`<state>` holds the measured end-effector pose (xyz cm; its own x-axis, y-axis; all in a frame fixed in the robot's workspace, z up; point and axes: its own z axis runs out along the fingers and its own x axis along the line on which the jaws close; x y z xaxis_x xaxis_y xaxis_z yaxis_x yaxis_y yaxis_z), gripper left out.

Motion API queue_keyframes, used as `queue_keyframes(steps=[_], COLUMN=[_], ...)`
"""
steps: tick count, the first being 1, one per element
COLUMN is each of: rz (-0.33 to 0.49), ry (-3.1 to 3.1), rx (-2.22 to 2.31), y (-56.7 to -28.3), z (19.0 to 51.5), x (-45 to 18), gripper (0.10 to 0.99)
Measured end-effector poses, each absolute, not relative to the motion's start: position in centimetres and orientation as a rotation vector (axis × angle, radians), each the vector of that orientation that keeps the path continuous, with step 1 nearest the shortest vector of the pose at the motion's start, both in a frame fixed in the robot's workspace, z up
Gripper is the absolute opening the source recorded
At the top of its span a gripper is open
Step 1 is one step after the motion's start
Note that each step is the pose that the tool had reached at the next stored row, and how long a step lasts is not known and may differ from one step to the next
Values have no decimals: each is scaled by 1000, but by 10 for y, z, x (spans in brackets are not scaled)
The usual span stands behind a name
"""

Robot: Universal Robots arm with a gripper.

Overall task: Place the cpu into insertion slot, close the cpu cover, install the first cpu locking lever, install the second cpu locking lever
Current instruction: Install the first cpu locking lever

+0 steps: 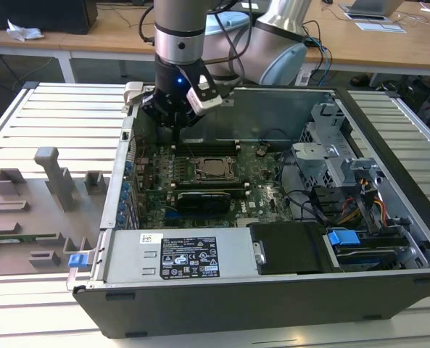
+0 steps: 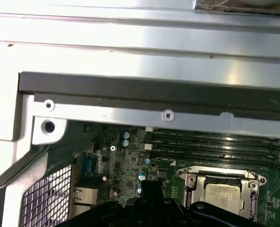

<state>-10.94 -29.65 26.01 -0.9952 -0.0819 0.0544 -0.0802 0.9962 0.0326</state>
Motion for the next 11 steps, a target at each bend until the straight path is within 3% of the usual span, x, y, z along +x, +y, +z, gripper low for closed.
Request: queue_keyframes(steps=[11], rz=[-47], ry=[-3083], rx=[125], y=[-287], z=[260], x=[-102], gripper=[106])
